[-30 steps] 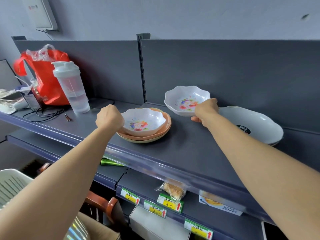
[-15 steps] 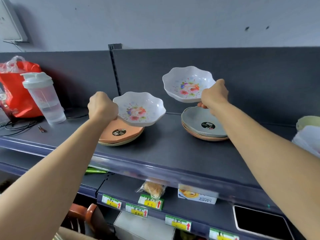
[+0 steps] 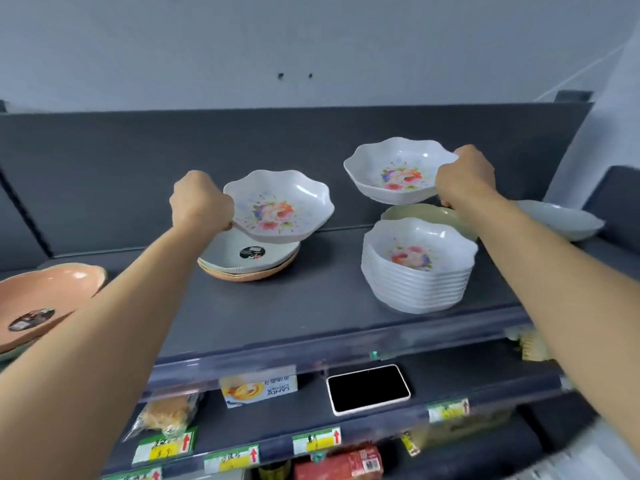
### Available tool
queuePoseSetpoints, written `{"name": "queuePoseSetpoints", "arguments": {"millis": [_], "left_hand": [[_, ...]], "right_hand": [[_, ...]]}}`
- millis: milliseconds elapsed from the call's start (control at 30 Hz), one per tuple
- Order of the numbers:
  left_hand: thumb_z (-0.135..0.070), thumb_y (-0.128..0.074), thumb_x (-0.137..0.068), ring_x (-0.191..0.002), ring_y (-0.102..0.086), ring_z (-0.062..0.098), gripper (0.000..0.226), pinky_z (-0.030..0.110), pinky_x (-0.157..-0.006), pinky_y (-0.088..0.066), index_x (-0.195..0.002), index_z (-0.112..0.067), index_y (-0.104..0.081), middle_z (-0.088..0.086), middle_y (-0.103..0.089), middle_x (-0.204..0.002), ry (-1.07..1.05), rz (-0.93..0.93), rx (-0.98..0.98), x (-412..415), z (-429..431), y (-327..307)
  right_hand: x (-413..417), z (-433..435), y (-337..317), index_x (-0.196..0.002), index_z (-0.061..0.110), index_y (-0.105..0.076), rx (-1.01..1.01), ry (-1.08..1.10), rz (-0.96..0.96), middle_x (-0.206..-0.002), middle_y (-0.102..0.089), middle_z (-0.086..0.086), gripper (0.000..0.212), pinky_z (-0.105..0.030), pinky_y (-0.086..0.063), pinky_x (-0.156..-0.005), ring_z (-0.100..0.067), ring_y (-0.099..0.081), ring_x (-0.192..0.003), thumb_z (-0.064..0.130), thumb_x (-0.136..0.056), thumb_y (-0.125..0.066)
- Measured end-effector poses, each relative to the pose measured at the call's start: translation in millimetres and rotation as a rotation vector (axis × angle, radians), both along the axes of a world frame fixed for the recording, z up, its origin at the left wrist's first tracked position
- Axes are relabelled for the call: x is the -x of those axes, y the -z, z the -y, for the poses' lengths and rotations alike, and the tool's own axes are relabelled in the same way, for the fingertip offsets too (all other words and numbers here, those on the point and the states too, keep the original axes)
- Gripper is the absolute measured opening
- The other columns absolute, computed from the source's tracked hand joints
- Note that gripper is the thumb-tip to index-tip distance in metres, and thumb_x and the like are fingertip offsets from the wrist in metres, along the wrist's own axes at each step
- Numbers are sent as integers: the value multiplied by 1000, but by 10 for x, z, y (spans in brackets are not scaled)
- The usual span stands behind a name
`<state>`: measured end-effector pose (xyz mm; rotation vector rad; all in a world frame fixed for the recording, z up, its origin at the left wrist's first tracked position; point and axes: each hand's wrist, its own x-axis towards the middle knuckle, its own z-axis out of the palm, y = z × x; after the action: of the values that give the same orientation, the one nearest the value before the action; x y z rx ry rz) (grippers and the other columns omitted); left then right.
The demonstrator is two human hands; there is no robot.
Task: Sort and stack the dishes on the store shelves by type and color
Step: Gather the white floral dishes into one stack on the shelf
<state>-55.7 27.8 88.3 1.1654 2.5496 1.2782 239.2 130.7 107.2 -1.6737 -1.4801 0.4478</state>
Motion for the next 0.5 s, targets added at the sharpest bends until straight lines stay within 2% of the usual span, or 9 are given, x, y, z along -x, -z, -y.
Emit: {"name": "queuePoseSetpoints", "arguments": {"millis": [67, 100, 200, 233, 300, 400, 500], "left_hand": [[8, -42, -71, -66, -62, 31, 23, 34, -62, -50, -78, -5, -60, 24, -72, -83, 25, 10, -21, -130, -88, -6], [8, -43, -72, -69, -64, 32, 25, 34, -64, -50, -82, -4, -63, 24, -72, -87, 29, 10, -29, -182, -125, -8], [8, -43, -73, -68, -62, 32, 24, 35, -64, -51, -82, -3, -63, 23, -71, -83, 41, 0, -37, -309, -204, -37], [8, -43, -73, -65, -59, 31, 22, 34, -62, -50, -79, -4, -61, 21, -69, -80, 48, -5, -40, -345, -223, -44], [6, -43, -72, -63, -52, 28, 17, 30, -54, -45, -74, -6, -54, 17, -62, -76, 61, -14, -49, -418, -250, -58], [4, -43, -73, -63, -50, 27, 16, 26, -50, -41, -75, -7, -54, 15, -61, -77, 95, -8, -58, -534, -283, -71], [6, -44, -74, -56, -48, 26, 15, 23, -46, -39, -75, -5, -53, 14, -59, -75, 137, 2, -57, -667, -294, -86]], "right_hand": [[-257, -24, 28, -130, 8, -49, 16, 59, 69, -121, -59, -13, 43, -34, -48, -67, -32, -62, -98, 5, -88, -40], [-364, -31, 44, -125, 7, -52, 32, 74, 96, -117, -61, -14, 41, -32, -47, -65, -32, -61, -93, 5, -86, -40], [-577, 8, 97, -97, 4, -57, 95, 38, 167, -85, -59, -14, 24, -24, -32, -49, -28, -51, -68, 0, -80, -39], [-617, 31, 127, -86, 5, -53, 131, 21, 189, -74, -53, -11, 17, -24, -28, -46, -25, -45, -59, -2, -79, -39], [-666, 59, 215, -70, 7, -45, 173, -34, 185, -64, -44, -9, 17, -23, -25, -45, -21, -36, -52, -5, -79, -37], [-698, 108, 355, -67, 9, -41, 170, -125, 119, -65, -43, -10, 17, -25, -23, -48, -22, -34, -57, -4, -77, -35], [-708, 137, 462, -76, 11, -49, 201, -166, 105, -70, -48, -9, 18, -26, -25, -49, -24, -40, -62, 0, -77, -35]]}}
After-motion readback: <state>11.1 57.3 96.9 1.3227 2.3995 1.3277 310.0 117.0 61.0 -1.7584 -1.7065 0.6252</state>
